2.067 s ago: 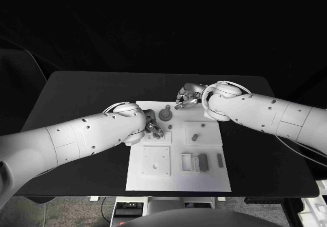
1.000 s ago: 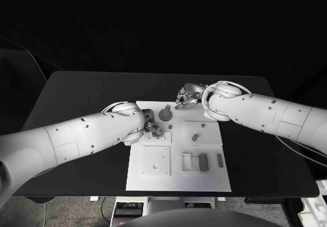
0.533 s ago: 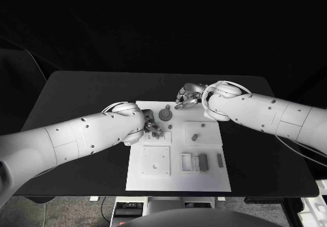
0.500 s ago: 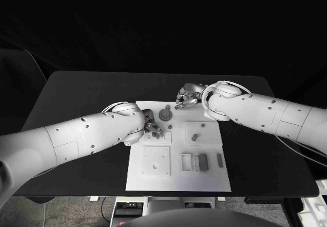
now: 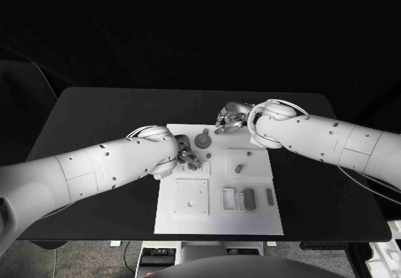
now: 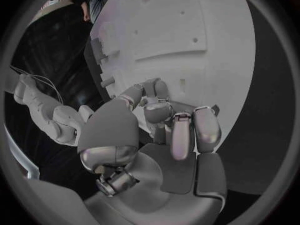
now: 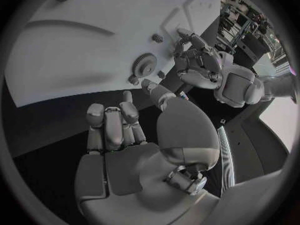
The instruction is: Assemble the parts on the task board
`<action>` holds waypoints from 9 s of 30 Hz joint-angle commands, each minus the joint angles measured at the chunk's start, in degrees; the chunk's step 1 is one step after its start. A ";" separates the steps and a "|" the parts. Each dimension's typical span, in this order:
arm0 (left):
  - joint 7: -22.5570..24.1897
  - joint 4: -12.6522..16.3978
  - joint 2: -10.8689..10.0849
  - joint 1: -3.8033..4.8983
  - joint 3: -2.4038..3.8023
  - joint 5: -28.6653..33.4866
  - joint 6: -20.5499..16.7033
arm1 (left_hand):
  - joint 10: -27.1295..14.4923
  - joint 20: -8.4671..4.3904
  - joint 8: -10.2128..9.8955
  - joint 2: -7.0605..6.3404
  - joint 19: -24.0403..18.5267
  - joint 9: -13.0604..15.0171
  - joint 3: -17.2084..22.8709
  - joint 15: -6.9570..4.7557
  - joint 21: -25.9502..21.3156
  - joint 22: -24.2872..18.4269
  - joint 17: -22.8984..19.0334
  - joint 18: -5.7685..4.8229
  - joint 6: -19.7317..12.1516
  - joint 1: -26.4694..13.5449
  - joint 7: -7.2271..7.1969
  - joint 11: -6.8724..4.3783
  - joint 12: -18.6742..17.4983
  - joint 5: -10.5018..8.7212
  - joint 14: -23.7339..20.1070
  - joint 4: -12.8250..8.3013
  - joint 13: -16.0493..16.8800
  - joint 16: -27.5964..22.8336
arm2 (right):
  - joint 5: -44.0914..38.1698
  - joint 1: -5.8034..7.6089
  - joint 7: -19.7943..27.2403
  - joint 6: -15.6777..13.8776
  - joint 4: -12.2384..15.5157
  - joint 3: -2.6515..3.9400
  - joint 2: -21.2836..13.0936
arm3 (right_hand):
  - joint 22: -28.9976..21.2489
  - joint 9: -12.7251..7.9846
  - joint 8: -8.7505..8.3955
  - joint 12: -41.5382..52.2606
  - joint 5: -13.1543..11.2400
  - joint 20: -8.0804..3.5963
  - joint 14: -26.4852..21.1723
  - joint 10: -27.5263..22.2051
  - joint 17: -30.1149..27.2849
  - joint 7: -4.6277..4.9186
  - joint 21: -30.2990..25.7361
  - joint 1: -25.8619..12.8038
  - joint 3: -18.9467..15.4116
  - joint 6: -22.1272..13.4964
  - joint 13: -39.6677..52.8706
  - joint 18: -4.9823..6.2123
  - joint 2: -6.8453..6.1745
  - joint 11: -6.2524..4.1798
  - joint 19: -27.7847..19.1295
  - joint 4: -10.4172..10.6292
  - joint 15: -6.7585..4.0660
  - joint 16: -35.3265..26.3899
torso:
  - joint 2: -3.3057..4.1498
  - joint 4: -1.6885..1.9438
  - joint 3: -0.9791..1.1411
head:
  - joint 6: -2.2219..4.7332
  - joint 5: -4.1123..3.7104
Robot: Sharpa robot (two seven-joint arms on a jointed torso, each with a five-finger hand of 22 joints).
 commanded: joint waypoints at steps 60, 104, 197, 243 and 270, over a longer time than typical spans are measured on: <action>-0.93 -0.67 -0.03 -0.21 -0.12 -0.63 2.26 | 2.84 0.15 3.60 2.96 0.35 1.65 1.09 -0.18 7.41 0.54 0.15 3.91 4.95 -2.22 -0.72 -1.32 0.58 2.14 6.53 -0.31 -0.23 0.15 | -0.48 -0.10 0.08 0.90 -0.01 0.02 0.02 | -0.08 -0.07 -0.03 0.40 0.18 -0.09 -0.21 0.27 -0.23 0.59 0.43 -0.74 0.42 0.28 -0.08 0.98 0.05 -0.20 -0.26 0.06 -0.28 0.20 | 0.01 0.04 -0.01 | 0.07 -0.03; 0.28 -0.73 0.07 -0.22 -0.10 1.29 1.05 | 1.99 -0.40 3.26 2.38 -0.16 1.10 -1.05 -0.34 6.92 0.33 -0.07 3.91 3.04 -3.12 -0.47 -1.47 0.55 -2.81 6.14 -2.03 -0.44 -0.28 | -0.48 -0.10 0.05 1.04 -0.07 0.02 0.00 | -0.09 -0.08 -0.03 0.41 0.18 -0.09 0.04 0.27 0.01 0.60 0.44 -0.77 0.46 0.27 -0.10 0.98 0.06 -0.20 -0.27 0.04 -0.28 0.31 | -0.01 0.03 0.01 | 0.12 -0.07; 0.42 -1.07 -0.12 -0.21 -0.03 1.69 -0.64 | 1.76 -0.19 4.50 1.15 -0.22 1.76 -4.94 -0.32 6.90 0.30 -0.08 3.91 3.31 -5.21 -0.58 -1.35 0.98 -5.75 6.10 0.06 -0.85 -0.34 | -0.48 -0.16 -0.02 1.06 -0.07 0.02 -0.03 | -0.12 -0.11 -0.05 0.43 0.18 -0.09 -0.14 0.27 -0.21 0.60 0.47 -0.88 0.51 0.22 -0.14 0.98 0.07 -0.19 -0.27 0.04 -0.28 0.27 | -0.01 0.03 0.01 | 0.30 -0.07; 1.15 -0.82 -0.18 -0.23 0.06 3.20 -1.26 | 1.47 -0.56 3.85 2.42 -0.36 1.51 -1.54 -0.38 6.72 0.03 -0.13 3.91 2.31 1.75 -0.49 -1.43 1.01 -5.26 5.90 -2.45 -1.15 -0.48 | -0.49 -0.30 -0.26 1.40 -0.39 0.02 -0.01 | -0.14 -0.12 -0.05 0.45 0.18 -0.09 0.01 0.27 -0.09 0.60 0.49 -0.91 0.55 0.20 -0.15 0.98 0.10 -0.19 -0.28 0.03 -0.28 0.34 | 0.01 0.01 0.02 | 0.39 -0.12; 1.66 -0.85 -0.24 -0.22 0.08 3.68 -1.25 | 1.06 -0.28 3.53 0.55 -0.71 1.41 -6.31 -0.33 6.72 0.00 -0.16 3.91 1.85 -3.64 -0.03 -1.19 1.08 -9.15 5.64 -0.75 -1.26 -0.58 | -0.49 -0.34 -0.25 1.35 -0.30 0.02 -0.06 | -0.15 -0.13 -0.06 0.45 0.18 -0.09 -0.05 0.26 -0.16 0.60 0.50 -0.93 0.57 0.19 -0.17 0.98 0.10 -0.19 -0.28 0.02 -0.28 0.33 | 0.00 0.02 0.01 | 0.34 -0.20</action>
